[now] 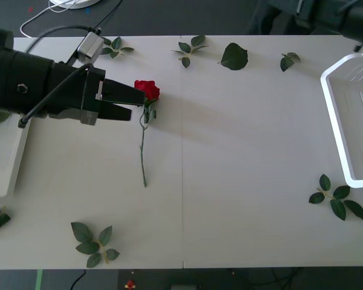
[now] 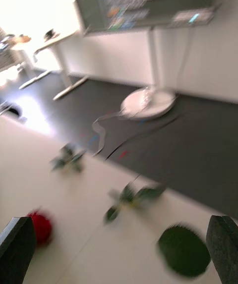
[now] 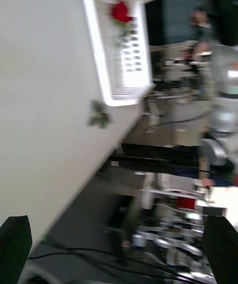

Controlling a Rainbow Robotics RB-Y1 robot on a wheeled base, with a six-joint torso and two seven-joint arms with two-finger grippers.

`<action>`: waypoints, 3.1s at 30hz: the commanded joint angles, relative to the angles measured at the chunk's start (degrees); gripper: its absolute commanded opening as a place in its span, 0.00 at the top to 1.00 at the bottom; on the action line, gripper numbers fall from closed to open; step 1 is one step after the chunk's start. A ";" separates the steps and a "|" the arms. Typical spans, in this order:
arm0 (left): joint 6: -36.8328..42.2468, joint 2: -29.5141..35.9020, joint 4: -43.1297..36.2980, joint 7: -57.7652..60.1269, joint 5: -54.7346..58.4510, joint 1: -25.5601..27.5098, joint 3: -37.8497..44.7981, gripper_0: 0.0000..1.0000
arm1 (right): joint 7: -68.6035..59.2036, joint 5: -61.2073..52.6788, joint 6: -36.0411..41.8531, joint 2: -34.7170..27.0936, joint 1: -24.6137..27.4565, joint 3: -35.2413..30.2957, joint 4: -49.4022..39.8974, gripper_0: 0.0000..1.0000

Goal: Place the red flowers into the right box and the blue flowers into the left box. If a person shows an open palm, hand one flower to the person first, then continue sorting.

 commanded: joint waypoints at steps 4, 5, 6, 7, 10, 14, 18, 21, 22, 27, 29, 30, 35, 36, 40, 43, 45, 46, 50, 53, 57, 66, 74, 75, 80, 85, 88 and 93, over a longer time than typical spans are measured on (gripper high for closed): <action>-2.72 8.19 -0.57 9.27 -10.92 -9.19 -8.61 0.00 | 0.38 -9.09 19.13 -5.22 1.42 -9.15 -2.54 0.00; -3.24 8.62 -0.57 10.77 -12.41 -10.15 -9.93 0.00 | 0.38 -10.23 21.33 -5.39 1.86 -9.85 -2.54 0.00; -3.95 9.24 -0.57 12.88 -14.34 -11.30 -11.78 0.00 | 0.30 -12.34 23.88 -5.74 2.30 -10.38 -2.54 0.00; -4.74 9.68 -0.57 15.34 -16.54 -12.44 -13.89 0.00 | 0.30 -14.80 25.90 -6.36 3.00 -10.64 -2.80 0.00; -6.85 10.38 -0.57 20.09 -21.02 -14.64 -18.55 0.00 | 0.21 -19.73 27.48 -8.12 5.99 -10.64 -5.35 0.00; -10.80 11.44 -0.57 25.45 -26.30 -16.57 -24.87 0.00 | 0.03 -22.36 26.60 -9.87 10.65 -10.73 -11.24 0.00; -16.69 12.93 -0.57 30.37 -31.66 -17.45 -32.52 0.00 | -0.32 -24.12 22.73 -11.54 16.89 -10.64 -18.71 0.00; -21.53 13.99 0.05 31.42 -35.26 -17.45 -37.35 0.00 | -0.76 -24.21 19.04 -12.86 21.46 -10.73 -24.34 0.00; -22.76 13.99 0.58 31.51 -36.32 -17.45 -38.58 0.00 | -0.94 -24.21 17.99 -13.21 22.69 -10.64 -25.74 0.00; -30.93 13.99 4.53 31.60 -41.85 -17.54 -44.91 0.00 | -2.08 -24.30 13.86 -14.97 28.05 -10.73 -32.16 0.00; -34.97 13.99 6.38 31.51 -42.73 -17.80 -47.20 0.00 | -2.52 -24.21 12.54 -15.59 29.90 -10.64 -34.09 0.00; -37.52 13.99 7.78 31.42 -43.44 -18.15 -49.13 0.00 | -2.78 -24.21 11.57 -15.94 30.95 -10.64 -35.32 0.00; -45.26 13.20 13.41 31.60 -46.95 -20.17 -55.20 0.00 | -4.19 -24.30 8.41 -16.99 34.47 -10.64 -39.37 0.00; -46.84 12.93 14.64 31.51 -47.22 -20.44 -55.90 0.00 | -5.42 -24.30 8.41 -17.17 34.82 -10.64 -39.98 0.00; -49.21 11.96 17.28 31.51 -50.12 -20.70 -57.39 0.00 | -9.11 -24.21 8.50 -17.17 35.08 -10.55 -41.56 0.00; -50.88 11.61 18.59 31.42 -50.82 -21.32 -58.98 0.00 | -9.90 -24.21 8.41 -17.08 34.99 -10.64 -42.00 0.00; -53.17 11.53 19.56 31.34 -52.58 -22.02 -61.00 0.00 | -9.99 -24.21 8.58 -17.08 34.99 -10.64 -41.92 0.00; -54.84 11.61 20.35 31.42 -53.98 -22.28 -62.23 0.00 | -10.08 -24.21 8.50 -17.08 34.99 -10.55 -41.92 0.00; -60.02 11.26 22.64 31.51 -55.83 -22.81 -65.57 0.00 | -10.16 -24.82 9.81 -16.91 34.91 -10.64 -41.21 0.00; -60.72 11.00 23.08 31.69 -55.92 -23.42 -67.59 0.00 | -9.99 -25.17 10.87 -16.64 34.56 -10.64 -40.51 0.00; -60.72 10.38 22.64 31.95 -55.92 -23.69 -68.29 0.00 | -9.90 -25.17 10.87 -16.29 34.56 -10.64 -40.42 0.00; -60.72 6.08 25.71 32.48 -57.24 -24.74 -69.17 0.00 | -9.37 -25.17 10.96 -15.68 34.56 -10.64 -40.51 0.00; -60.72 3.79 30.81 32.83 -57.76 -27.29 -72.77 0.00 | -8.85 -25.17 10.96 -15.41 34.56 -10.55 -40.51 0.00; -60.72 3.79 30.90 32.83 -58.20 -27.29 -72.77 0.00 | -8.85 -25.09 10.96 -15.32 34.56 -10.64 -40.51 0.00; -60.72 3.79 31.43 32.74 -60.49 -27.20 -72.77 0.19 | -8.85 -25.17 10.96 -15.32 34.56 -10.64 -40.51 0.00; -60.72 3.79 32.13 32.83 -65.50 -27.20 -73.21 1.00 | -8.76 -25.17 10.87 -15.32 34.56 -10.64 -40.51 0.00; -60.64 3.79 32.22 32.83 -65.58 -27.20 -73.21 1.00 | -8.76 -25.17 10.87 -15.32 34.56 -10.64 -40.51 0.00; -60.64 3.97 32.22 33.18 -65.58 -27.20 -73.21 1.00 | -8.76 -25.17 10.87 -15.32 34.56 -10.64 -40.42 0.00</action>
